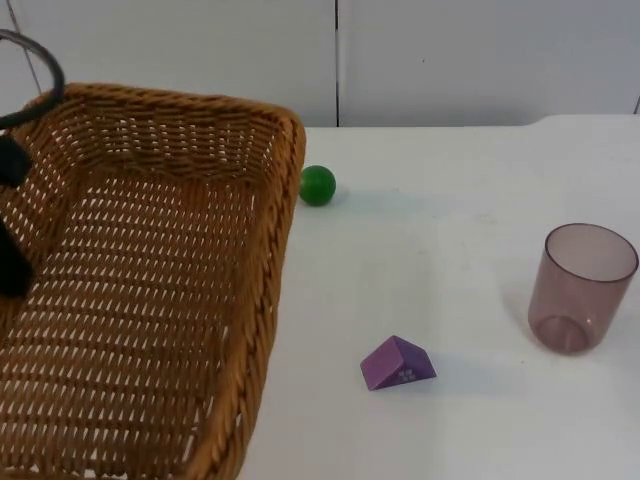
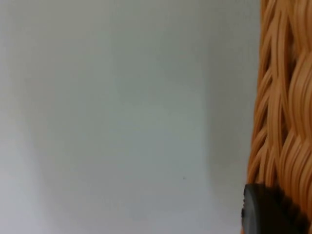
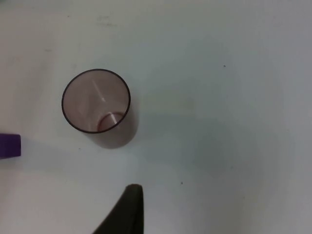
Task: Pick up the basket with the left hand and place the triangular block into the basket with the right hand.
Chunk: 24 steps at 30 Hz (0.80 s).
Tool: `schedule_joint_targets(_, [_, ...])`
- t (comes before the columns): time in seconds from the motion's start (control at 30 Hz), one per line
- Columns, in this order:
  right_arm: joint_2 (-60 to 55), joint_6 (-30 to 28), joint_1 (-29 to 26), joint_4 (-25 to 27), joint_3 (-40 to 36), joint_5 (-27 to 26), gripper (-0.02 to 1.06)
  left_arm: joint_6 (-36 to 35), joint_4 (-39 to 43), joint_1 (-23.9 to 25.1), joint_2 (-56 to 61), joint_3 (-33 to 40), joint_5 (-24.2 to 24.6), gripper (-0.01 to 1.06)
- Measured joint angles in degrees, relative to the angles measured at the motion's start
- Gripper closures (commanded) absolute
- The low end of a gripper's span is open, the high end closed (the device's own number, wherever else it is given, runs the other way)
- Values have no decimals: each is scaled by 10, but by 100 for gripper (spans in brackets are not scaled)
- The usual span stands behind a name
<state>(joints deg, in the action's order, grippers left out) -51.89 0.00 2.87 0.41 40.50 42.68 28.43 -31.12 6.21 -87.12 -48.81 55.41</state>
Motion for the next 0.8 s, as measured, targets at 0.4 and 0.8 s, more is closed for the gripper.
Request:
schedule_joint_targets(0.4, [0,-38,0,27,0,2,-1,61,-59,51,1,44,-8,105])
schedule_joint_targets(0.8, [-30,-342,0,248,76,43,2,61,-63,51,-1,44,-8,105])
